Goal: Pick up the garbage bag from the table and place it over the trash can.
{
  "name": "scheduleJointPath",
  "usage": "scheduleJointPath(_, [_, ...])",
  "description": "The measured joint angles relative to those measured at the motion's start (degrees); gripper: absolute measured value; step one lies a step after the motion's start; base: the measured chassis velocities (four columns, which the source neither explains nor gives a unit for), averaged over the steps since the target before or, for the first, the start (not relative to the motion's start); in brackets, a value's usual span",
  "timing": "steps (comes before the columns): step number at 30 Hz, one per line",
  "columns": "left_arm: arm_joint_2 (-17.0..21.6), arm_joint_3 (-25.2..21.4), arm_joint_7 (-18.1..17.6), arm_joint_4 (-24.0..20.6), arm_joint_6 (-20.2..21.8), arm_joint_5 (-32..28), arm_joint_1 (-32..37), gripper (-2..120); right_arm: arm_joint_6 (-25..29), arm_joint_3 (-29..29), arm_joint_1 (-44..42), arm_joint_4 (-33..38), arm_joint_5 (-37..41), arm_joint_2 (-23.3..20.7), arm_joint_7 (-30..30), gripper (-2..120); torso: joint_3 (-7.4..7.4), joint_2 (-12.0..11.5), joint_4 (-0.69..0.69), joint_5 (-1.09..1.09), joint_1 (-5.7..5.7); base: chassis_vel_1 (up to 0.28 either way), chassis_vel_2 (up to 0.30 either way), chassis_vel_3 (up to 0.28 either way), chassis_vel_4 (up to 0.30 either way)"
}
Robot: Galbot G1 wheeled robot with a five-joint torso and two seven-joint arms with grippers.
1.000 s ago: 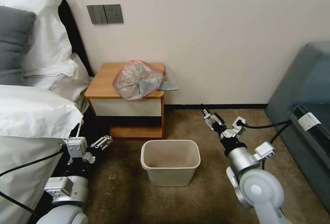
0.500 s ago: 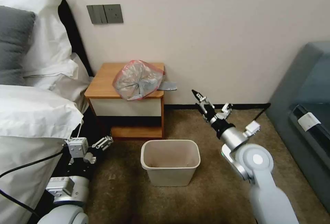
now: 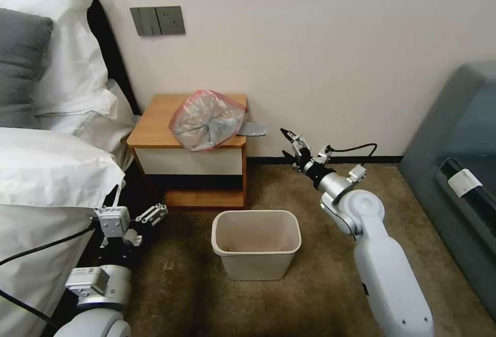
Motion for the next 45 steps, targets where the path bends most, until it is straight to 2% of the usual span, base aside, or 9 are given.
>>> scheduleJointPath(15, [-0.28,0.06,0.65,0.16,-1.05,0.45,0.18,100,-1.69,-5.08,9.72,-13.71,-1.61,0.81,-4.96,100,0.0,0.0,0.0,-0.01,0.0,0.0,0.0,0.0,0.0])
scheduleJointPath(22, [-0.36,0.23,0.68,0.79,-1.35,0.6,0.01,100,-1.51,-5.57,11.63,-16.51,-3.16,1.86,-5.97,100,0.0,0.0,0.0,-0.01,0.0,0.0,0.0,0.0,0.0])
scheduleJointPath(23, [-0.41,0.32,0.68,0.87,-1.45,0.66,0.0,100,-1.29,-5.86,12.2,-17.4,-3.75,2.29,-6.5,97,0.0,0.0,0.0,-0.01,0.0,0.0,0.0,0.0,0.0])
scheduleJointPath(25, [-0.47,0.34,0.68,1.01,-1.7,0.68,-0.01,100,-0.82,-6.26,12.89,-18.48,-4.51,3.34,-7.17,78,-0.01,0.0,0.0,0.0,0.0,0.0,0.0,0.0,0.0])
scheduleJointPath(26, [-0.47,0.34,0.68,1.01,-1.7,0.68,-0.01,100,-0.82,-6.26,12.89,-18.48,-4.51,3.34,-7.17,78,-0.01,0.0,0.0,0.0,0.0,0.0,0.0,0.0,0.0])
scheduleJointPath(30, [-0.47,0.32,0.68,1.25,-1.83,0.68,-0.04,100,-0.56,-6.39,12.87,-18.47,-4.83,3.59,-7.38,63,-0.01,0.0,0.0,-0.01,0.0,0.0,0.0,0.0,0.0])
scheduleJointPath(41, [-0.48,0.38,0.68,1.49,-2.19,0.71,-0.12,100,-0.09,-6.43,12.68,-17.65,-5.14,3.64,-7.26,18,-0.01,0.0,0.0,0.0,0.0,0.0,0.0,0.0,0.0])
scheduleJointPath(43, [-0.48,0.38,0.68,1.52,-2.22,0.72,-0.13,100,-0.06,-6.44,12.67,-17.59,-5.16,3.64,-7.22,15,-0.01,0.0,0.0,0.0,0.0,0.0,0.0,0.0,0.0])
scheduleJointPath(45, [-0.5,0.37,0.68,1.7,-2.43,0.82,-0.14,100,0.05,-6.46,12.56,-17.02,-5.18,3.61,-6.88,4,-0.01,0.0,0.0,0.0,0.0,0.0,0.0,0.0,0.0])
